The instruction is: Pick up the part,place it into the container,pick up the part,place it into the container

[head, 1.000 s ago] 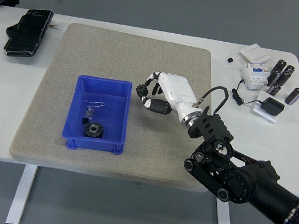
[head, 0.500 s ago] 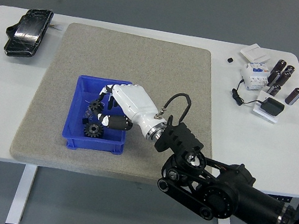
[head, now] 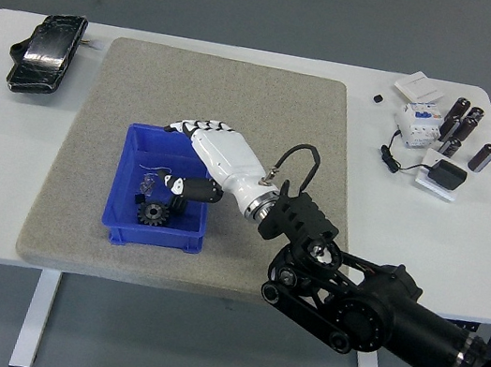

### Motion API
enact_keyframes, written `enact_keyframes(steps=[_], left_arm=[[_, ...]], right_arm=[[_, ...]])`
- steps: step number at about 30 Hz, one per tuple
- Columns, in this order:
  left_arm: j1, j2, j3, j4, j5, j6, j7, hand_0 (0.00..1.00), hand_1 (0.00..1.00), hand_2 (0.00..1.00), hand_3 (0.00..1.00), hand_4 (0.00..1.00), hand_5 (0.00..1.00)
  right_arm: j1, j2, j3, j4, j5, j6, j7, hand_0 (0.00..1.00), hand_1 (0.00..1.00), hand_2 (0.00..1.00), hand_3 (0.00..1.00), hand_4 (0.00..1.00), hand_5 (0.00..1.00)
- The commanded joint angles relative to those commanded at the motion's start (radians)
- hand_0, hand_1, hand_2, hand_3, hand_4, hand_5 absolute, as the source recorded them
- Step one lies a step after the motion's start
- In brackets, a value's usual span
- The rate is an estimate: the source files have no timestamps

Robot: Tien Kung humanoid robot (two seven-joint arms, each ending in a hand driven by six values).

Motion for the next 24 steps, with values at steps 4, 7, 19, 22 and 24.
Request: enact_keyframes(steps=[4, 7, 19, 22, 24], left_arm=[[0.003, 0.000, 0.002, 0.000, -0.005, 0.001, -0.002, 0.663, 0.619, 0.588, 0.588, 0.682, 0.590], [0.007, -0.001, 0.002, 0.000, -0.009, 0.002, -0.003, 0.663, 0.619, 0.588, 0.588, 0.682, 0.590], [0.020, -0.002, 0.002, 0.000, -0.020, 0.005, -0.005, 0.663, 0.619, 0.588, 0.588, 0.681, 0.589], [0.025, -0.002, 0.000, 0.000, -0.019, 0.005, -0.004, 0.663, 0.619, 0.588, 0.589, 0.680, 0.586], [0.027, -0.001, -0.001, 0.000, -0.018, 0.005, -0.004, 0.663, 0.619, 0.588, 0.589, 0.680, 0.586]], right_arm=[[-0.043, -0.038, 0.088, 0.036, 0.018, -0.013, 0.021, 0.898, 0.836, 0.812, 0.819, 0.701, 0.416], [-0.098, -0.076, 0.172, 0.059, 0.038, -0.027, 0.048, 0.898, 0.836, 0.812, 0.819, 0.701, 0.416], [-0.348, -0.126, 0.484, 0.159, 0.274, -0.058, 0.250, 0.788, 0.766, 0.766, 0.758, 0.718, 0.438], [-0.419, -0.139, 0.555, 0.201, 0.371, -0.037, 0.315, 0.772, 0.744, 0.746, 0.735, 0.745, 0.454], [-0.463, -0.145, 0.597, 0.218, 0.438, -0.022, 0.355, 0.772, 0.744, 0.746, 0.735, 0.745, 0.454]])
